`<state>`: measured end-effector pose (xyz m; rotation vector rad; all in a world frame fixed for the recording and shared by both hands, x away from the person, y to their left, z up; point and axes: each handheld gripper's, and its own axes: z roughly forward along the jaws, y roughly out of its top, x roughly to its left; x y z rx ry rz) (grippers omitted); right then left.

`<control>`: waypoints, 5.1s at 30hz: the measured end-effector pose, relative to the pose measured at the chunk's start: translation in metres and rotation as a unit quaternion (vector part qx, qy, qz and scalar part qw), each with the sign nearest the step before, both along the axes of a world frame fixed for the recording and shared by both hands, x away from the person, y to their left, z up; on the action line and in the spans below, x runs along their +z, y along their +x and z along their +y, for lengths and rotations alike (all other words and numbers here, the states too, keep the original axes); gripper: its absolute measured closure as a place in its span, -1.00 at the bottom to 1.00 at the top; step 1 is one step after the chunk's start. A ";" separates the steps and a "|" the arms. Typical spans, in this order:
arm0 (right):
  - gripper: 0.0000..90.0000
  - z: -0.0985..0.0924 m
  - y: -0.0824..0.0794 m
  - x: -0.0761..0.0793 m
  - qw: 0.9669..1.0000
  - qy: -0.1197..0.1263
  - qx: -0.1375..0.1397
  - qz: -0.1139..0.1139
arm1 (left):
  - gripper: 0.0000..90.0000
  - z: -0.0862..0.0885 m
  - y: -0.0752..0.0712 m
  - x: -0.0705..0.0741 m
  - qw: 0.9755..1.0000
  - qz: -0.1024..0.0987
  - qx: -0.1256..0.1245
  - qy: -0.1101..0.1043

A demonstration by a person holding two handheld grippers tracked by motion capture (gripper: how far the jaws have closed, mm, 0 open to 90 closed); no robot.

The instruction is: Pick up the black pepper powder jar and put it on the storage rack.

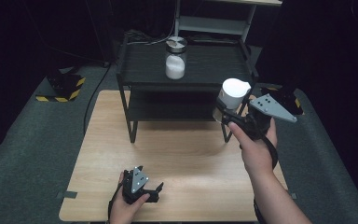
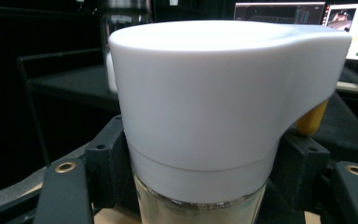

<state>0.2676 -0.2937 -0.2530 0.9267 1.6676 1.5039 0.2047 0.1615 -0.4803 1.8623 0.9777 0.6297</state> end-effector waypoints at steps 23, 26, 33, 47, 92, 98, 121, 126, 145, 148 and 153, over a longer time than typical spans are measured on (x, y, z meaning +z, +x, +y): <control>-0.32 0.020 0.045 0.055 0.999 0.008 -0.030 -0.014 | -0.98 0.005 0.002 0.000 1.000 0.005 -0.007 -0.010; -0.32 0.025 0.056 0.062 0.999 0.005 -0.040 -0.014 | -0.98 0.006 0.002 0.000 1.000 0.005 -0.008 -0.011; -0.32 0.032 0.076 0.068 0.998 0.002 -0.055 -0.010 | -0.98 0.008 0.003 -0.001 1.000 0.008 -0.010 -0.016; -0.32 0.045 0.113 0.065 0.998 -0.018 -0.059 0.009 | -0.98 0.012 0.006 -0.001 0.999 0.015 -0.015 -0.026; -1.00 0.028 0.103 0.040 0.999 0.009 -0.040 -0.007 | -0.98 0.013 0.005 0.000 0.999 0.015 -0.019 -0.021; -1.00 0.019 0.089 0.034 0.999 0.013 -0.027 -0.018 | -0.98 0.013 0.005 0.000 1.000 0.015 -0.018 -0.020; -1.00 -0.015 0.031 -0.015 0.999 -0.009 0.017 -0.042 | -0.98 0.010 0.003 -0.001 1.000 0.010 -0.017 -0.019; -1.00 -0.021 0.020 -0.029 0.999 -0.014 0.029 -0.043 | -0.98 0.009 0.003 -0.001 1.000 0.006 -0.019 -0.014; -1.00 -0.042 -0.021 -0.095 0.997 -0.029 0.062 -0.038 | -0.98 0.007 0.000 -0.002 1.000 -0.003 -0.024 -0.007; -1.00 -0.045 -0.027 -0.109 0.997 -0.029 0.062 -0.032 | -0.98 0.006 -0.001 -0.001 1.000 -0.004 -0.025 -0.005; -1.00 -0.053 -0.036 -0.136 0.997 -0.038 0.061 -0.016 | -0.98 0.006 -0.001 -0.002 1.000 -0.006 -0.025 -0.004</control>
